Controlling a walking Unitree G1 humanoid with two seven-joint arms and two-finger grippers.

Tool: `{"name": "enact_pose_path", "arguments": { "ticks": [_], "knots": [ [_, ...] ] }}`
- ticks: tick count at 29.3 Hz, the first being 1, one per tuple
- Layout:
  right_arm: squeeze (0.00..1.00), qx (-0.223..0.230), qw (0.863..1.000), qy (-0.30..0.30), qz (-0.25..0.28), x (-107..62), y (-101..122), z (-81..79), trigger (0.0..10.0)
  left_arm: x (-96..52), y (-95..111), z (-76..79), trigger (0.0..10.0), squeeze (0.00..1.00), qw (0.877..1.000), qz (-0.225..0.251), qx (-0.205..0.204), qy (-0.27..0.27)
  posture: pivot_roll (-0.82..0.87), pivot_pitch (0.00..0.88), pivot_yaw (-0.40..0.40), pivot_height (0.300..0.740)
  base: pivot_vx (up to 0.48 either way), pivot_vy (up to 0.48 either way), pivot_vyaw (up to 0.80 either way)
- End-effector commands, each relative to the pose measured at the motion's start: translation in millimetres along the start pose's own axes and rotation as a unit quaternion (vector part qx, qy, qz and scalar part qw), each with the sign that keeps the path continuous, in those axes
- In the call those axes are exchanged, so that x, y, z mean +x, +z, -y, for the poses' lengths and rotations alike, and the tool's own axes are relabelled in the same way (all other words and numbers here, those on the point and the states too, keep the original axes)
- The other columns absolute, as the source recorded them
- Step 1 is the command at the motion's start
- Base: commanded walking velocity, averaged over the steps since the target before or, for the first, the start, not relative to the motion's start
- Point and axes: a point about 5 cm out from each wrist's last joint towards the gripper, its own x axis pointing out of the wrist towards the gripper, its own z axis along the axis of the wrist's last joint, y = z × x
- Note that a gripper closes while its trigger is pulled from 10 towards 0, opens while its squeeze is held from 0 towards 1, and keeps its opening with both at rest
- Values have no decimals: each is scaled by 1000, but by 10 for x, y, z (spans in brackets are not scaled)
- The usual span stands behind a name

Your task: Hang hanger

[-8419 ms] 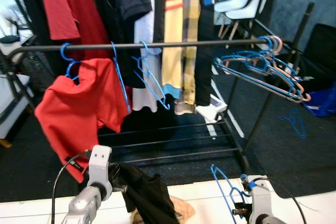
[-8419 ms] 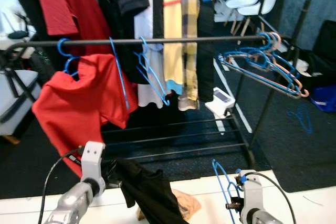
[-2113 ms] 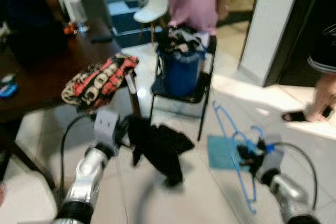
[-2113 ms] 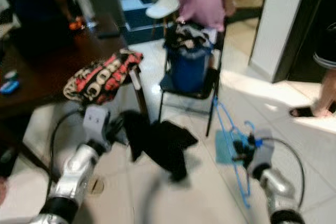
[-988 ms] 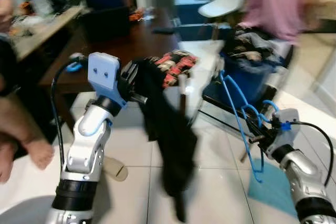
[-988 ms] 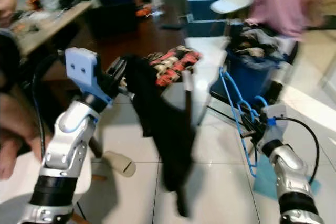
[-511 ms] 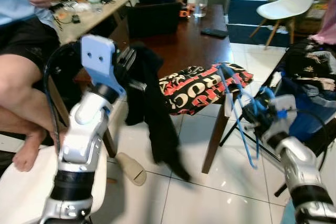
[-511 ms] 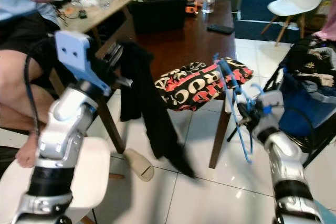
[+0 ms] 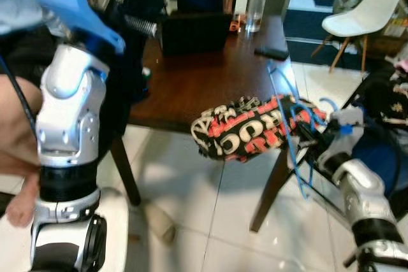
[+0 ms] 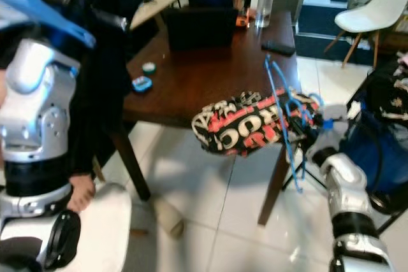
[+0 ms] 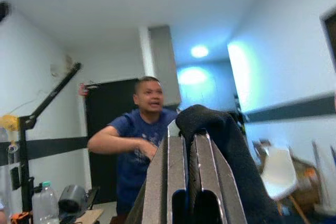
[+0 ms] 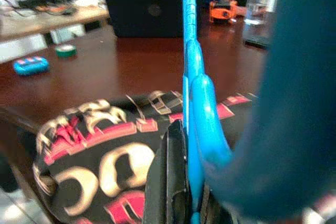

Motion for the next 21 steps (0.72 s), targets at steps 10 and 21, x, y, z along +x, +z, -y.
{"name": "enact_pose_path", "arguments": {
  "ticks": [10,21],
  "knots": [
    [0,27,1000,2,6,-16,57,52,10000,232,336,233,10000,0,995,70,-55,-44,31,0,-10,740,383,0,-800],
    [0,31,999,27,18,-20,121,18,10000,259,386,217,10000,0,994,73,-73,-43,29,0,-11,740,382,0,-764]
  ]
}}
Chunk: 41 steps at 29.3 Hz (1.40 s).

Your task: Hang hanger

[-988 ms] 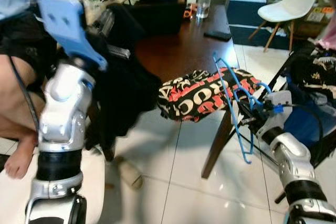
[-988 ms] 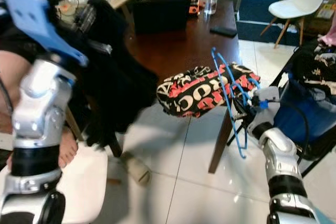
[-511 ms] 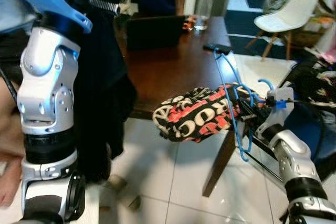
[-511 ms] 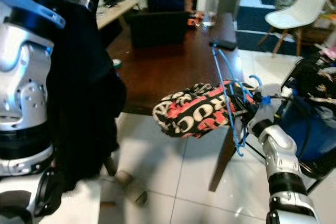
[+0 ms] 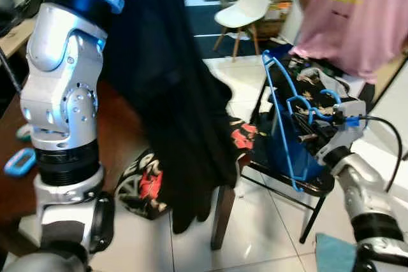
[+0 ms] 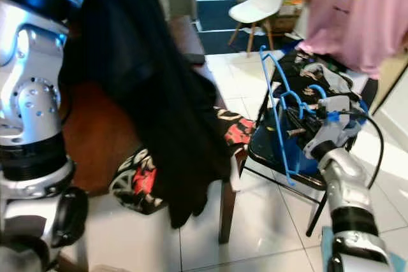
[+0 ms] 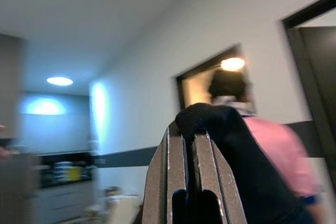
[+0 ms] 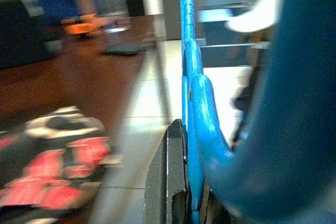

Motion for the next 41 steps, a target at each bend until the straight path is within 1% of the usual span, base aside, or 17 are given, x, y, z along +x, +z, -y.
{"name": "enact_pose_path", "arguments": {
  "ticks": [1,8,14,18,21,24,25,26,27,29,30,34,35,36,38,40,41],
  "knots": [
    [0,-2,1000,9,10,16,53,-23,10000,26,86,-12,10000,0,1000,15,5,0,29,0,-11,740,382,0,-400],
    [0,2,1000,8,12,-23,50,-6,10000,26,129,-100,10000,0,999,17,33,28,26,0,-9,740,384,0,0],
    [0,4,1000,14,10,-39,43,-19,10000,-31,165,-260,10000,0,992,10,100,81,27,0,-9,740,320,0,0],
    [0,2,1000,23,-5,-69,4,-20,10000,-361,70,-702,10000,0,951,-63,209,220,46,0,-15,740,0,0,0],
    [0,-3,1000,13,-18,-65,-31,0,10000,-643,17,-983,10000,0,925,-118,227,280,54,1,-18,740,0,0,0],
    [0,-5,1000,12,-21,-62,-39,1,10000,-707,0,-1031,10000,0,920,-129,229,292,54,1,-18,740,0,0,0],
    [0,-9,1000,12,-26,-60,-49,0,10000,-788,-25,-1077,10000,0,910,-146,241,304,54,1,-18,740,0,0,0],
    [0,-14,999,11,-35,-59,-68,1,10000,-971,-74,-1167,10000,0,887,-179,270,329,55,2,-18,740,0,0,0],
    [0,-14,999,11,-35,-59,-68,1,10000,-971,-74,-1167,10000,0,887,-179,270,329,55,2,-18,740,0,0,0],
    [0,-18,999,10,-42,-64,-84,4,10000,-1208,-167,-1278,10000,0,860,-223,287,359,57,2,-20,740,0,0,0],
    [0,-18,999,10,-42,-64,-84,4,10000,-1208,-167,-1278,10000,0,860,-223,287,359,57,2,-20,740,0,0,0],
    [0,-26,998,7,-54,-74,-105,10,10000,-1583,-408,-1376,10000,0,828,-303,291,372,52,1,-18,740,0,0,0],
    [0,-28,998,6,-56,-75,-108,10,10000,-1699,-505,-1387,10000,416,820,-331,285,371,46,0,-16,740,0,0,0],
    [0,-30,998,5,-58,-78,-110,13,10000,-1778,-592,-1381,10000,1000,818,-356,271,362,46,0,-16,740,0,0,0],
    [0,-33,998,4,-60,-85,-112,20,10000,-1829,-692,-1349,10000,1000,820,-381,255,344,45,2,-13,740,0,0,0],
    [0,-37,997,-3,-62,-95,-106,45,10000,-1772,-793,-1247,10000,1000,842,-390,223,297,41,0,-15,740,0,0,0],
    [0,-37,997,-3,-62,-95,-106,45,10000,-1772,-793,-1247,10000,1000,842,-390,223,297,41,0,-15,740,0,0,0]
  ]
}}
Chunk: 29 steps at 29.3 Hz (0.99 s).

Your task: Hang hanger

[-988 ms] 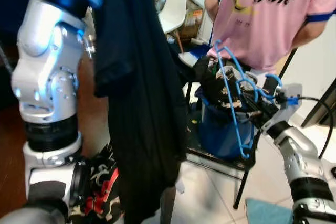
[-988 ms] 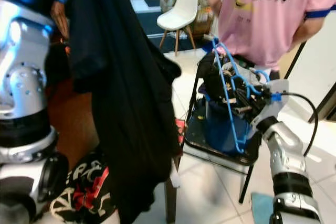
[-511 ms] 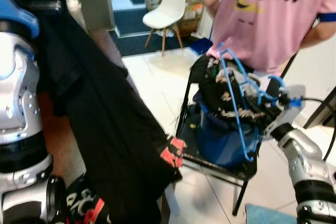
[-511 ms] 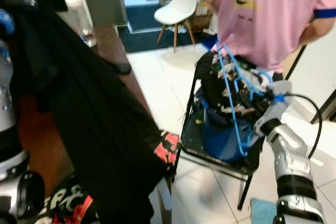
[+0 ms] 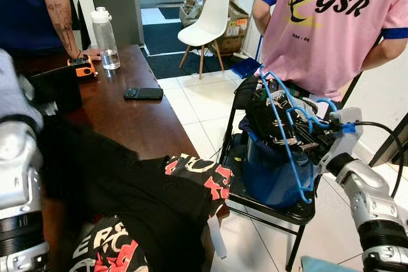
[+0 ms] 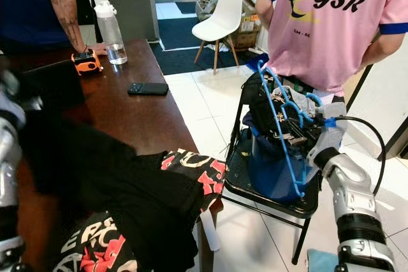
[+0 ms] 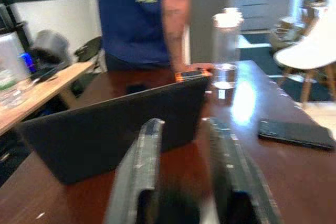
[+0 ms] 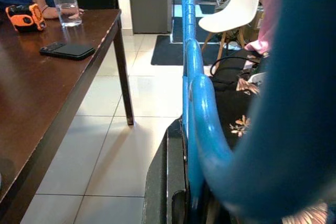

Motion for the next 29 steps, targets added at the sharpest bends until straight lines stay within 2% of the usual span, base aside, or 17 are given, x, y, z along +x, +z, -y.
{"name": "enact_pose_path", "arguments": {
  "ticks": [1,3,4,5,6,7,8,11,12,13,16,17,20,22,26,28,29],
  "knots": [
    [0,-2,1000,-4,-15,-21,-48,11,10000,11,67,122,10000,1000,999,16,9,-43,44,1,-17,740,0,0,0],
    [0,-2,1000,-7,-15,-22,-48,18,10000,-7,243,308,10000,1000,986,68,103,-109,41,0,-12,740,0,0,0],
    [0,-2,1000,-7,-15,-22,-48,18,10000,-7,243,308,10000,1000,986,68,103,-109,41,0,-12,740,0,0,0],
    [0,-1,1000,-7,-14,-20,-49,15,10000,-25,297,375,10000,1000,979,85,134,-130,41,0,-12,740,0,0,0],
    [0,-1,1000,-7,-14,-20,-49,15,10000,-25,297,375,10000,1000,979,85,134,-130,41,0,-12,740,0,0,0],
    [0,0,1000,-7,-14,-15,-55,3,10000,-32,410,430,10000,1000,972,113,145,-143,42,0,-12,740,0,0,0],
    [0,0,1000,-7,-14,-15,-55,3,10000,-32,410,430,10000,1000,972,113,145,-143,42,0,-12,740,0,0,0],
    [0,7,1000,-1,-13,-4,-68,-28,10000,-141,895,673,10000,1000,953,204,37,-223,44,0,-16,740,0,0,0],
    [0,7,1000,-1,-13,-4,-68,-28,10000,-141,895,673,10000,1000,953,204,37,-223,44,0,-16,740,0,0,0],
    [0,8,1000,0,-13,-2,-66,-28,10000,-171,1006,735,10000,0,945,218,7,-243,43,0,-15,740,0,0,0],
    [0,12,1000,3,-12,1,-53,-24,10000,-189,1088,811,10000,0,940,222,-22,-258,44,1,-16,740,0,0,0],
    [0,16,1000,8,-11,3,-43,-23,10000,-199,1050,892,10000,0,940,208,-32,-270,43,2,-15,740,0,0,0],
    [0,18,1000,12,-10,4,-37,-23,10000,-207,1013,946,10000,0,940,198,-35,-277,43,2,-15,740,0,0,0],
    [0,19,1000,8,-9,1,-31,-8,10000,-236,875,1071,10000,0,942,169,-46,-285,40,2,-10,740,0,0,0],
    [0,19,1000,5,-8,-1,-30,0,10000,-246,825,1106,10000,0,943,161,-49,-286,40,2,-10,740,0,0,0],
    [0,20,1000,-4,-7,-5,-31,15,10000,-262,746,1152,10000,0,945,145,-54,-289,39,3,-10,740,-270,0,0],
    [0,21,1000,-11,-5,-9,-32,21,10000,-297,621,1219,10000,0,945,125,-57,-297,34,2,-6,740,-270,0,0]
  ]
}}
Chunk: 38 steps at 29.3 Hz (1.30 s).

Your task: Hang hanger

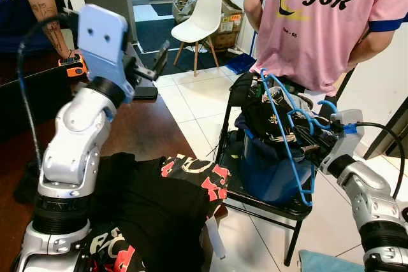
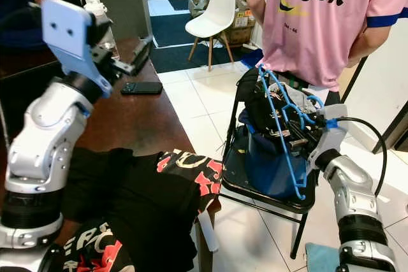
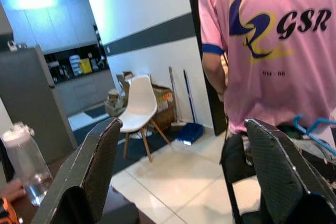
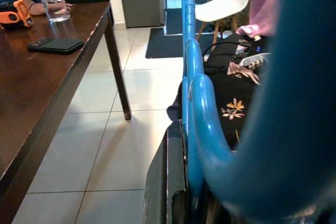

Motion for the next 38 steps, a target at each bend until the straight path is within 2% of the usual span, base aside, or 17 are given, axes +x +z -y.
{"name": "enact_pose_path", "arguments": {
  "ticks": [1,6,16,26,29,31,38],
  "knots": [
    [0,4,1000,-14,3,1,6,21,10000,-55,-237,121,10000,0,999,-42,-19,-9,34,2,-6,740,-266,0,0],
    [0,4,1000,-16,4,2,1,7,10000,-72,-295,201,10000,0,998,-51,-33,-18,34,3,-6,740,-257,0,0],
    [0,3,1000,-19,8,31,21,-14,10000,-43,-266,171,10000,0,998,-49,-30,-13,40,2,-6,740,-294,0,0],
    [0,5,1000,-21,9,50,31,-32,10000,-51,-290,205,10000,0,998,-48,-31,-15,40,3,-8,740,-318,0,0],
    [0,3,1000,-20,2,58,23,-42,10000,-58,-305,198,10000,0,998,-50,-32,-12,39,4,-9,740,-307,0,-800],
    [0,7,1000,-23,0,65,15,-48,10000,-81,-330,139,10000,0,997,-45,-59,14,37,3,-8,740,0,0,-800],
    [0,4,1000,-30,-1,86,27,-61,10000,-151,-402,51,10000,0,995,-41,-86,42,35,1,-6,740,0,0,-800]
  ]
}}
